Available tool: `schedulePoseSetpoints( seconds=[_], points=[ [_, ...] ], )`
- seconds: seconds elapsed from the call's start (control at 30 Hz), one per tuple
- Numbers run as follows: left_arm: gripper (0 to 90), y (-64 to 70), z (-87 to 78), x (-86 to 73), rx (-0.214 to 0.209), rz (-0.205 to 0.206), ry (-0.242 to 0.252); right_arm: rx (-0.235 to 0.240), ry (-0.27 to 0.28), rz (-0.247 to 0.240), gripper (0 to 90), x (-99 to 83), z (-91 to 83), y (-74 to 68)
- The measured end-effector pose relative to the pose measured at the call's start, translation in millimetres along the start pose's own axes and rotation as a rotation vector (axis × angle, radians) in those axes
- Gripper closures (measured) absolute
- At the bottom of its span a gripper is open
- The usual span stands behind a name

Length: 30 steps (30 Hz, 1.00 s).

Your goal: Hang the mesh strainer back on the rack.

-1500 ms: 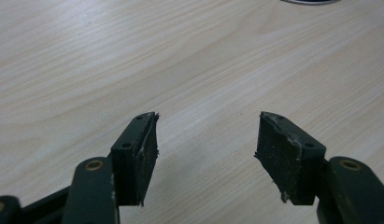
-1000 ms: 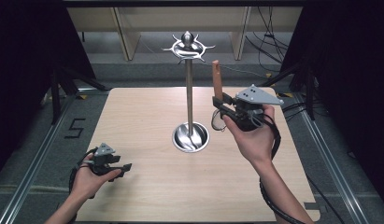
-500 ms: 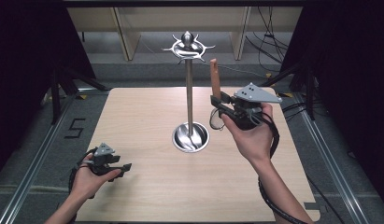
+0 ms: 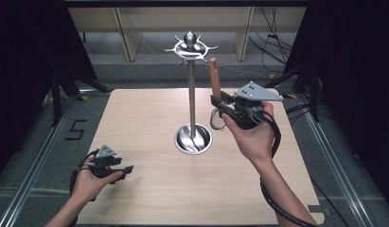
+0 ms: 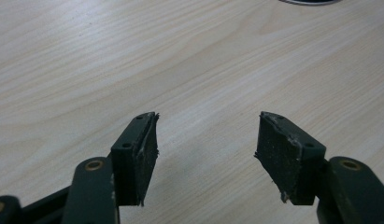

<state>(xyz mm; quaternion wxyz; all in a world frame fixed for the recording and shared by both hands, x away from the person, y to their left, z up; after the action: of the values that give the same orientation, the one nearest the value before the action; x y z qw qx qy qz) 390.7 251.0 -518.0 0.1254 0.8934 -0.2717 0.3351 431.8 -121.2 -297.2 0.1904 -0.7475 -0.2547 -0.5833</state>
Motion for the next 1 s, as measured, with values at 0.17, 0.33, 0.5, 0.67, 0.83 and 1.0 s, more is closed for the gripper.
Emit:
schedulePoseSetpoints(
  seconds=[0.17, 0.33, 0.5, 0.67, 0.83, 1.0],
  points=[
    [37.4, -0.7, -0.3, 0.0, 0.003, 0.007, 0.002, 0.003, -0.012, 0.022, 69.1, 1.0, 1.2, -1.9],
    [37.3, 0.3, 1.1, 0.0, 0.001, 0.0, 0.006, -0.007, -0.01, 0.013, 69.2, 1.8, 4.7, -1.0],
    [37.4, -0.6, 0.4, 0.0, 0.003, 0.009, -0.002, -0.007, -0.02, 0.023, 69.2, 1.4, 7.5, -1.2],
    [37.3, -0.3, 0.9, 0.2, 0.004, 0.009, 0.006, -0.007, -0.014, 0.006, 69.2, 2.9, 12.5, 0.2],
    [37.3, -0.4, 0.3, 0.2, 0.002, 0.006, 0.003, -0.002, -0.03, 0.024, 69.1, 3.7, 16.1, -1.8],
    [37.4, -0.6, -0.1, 0.2, 0.0, 0.01, 0.0, -0.003, -0.027, 0.018, 69.2, 3.9, 20.3, -1.3]
  ],
)
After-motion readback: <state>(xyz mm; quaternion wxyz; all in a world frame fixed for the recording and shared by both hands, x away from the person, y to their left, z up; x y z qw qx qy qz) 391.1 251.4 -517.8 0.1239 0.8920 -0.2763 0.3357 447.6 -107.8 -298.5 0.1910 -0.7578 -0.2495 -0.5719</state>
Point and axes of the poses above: each handheld gripper's, and its own axes: z roughly forward along the jaws, x roughly out of its top, y roughly to its right, the point moved 5 cm from there along z, roughly forward along the jaws
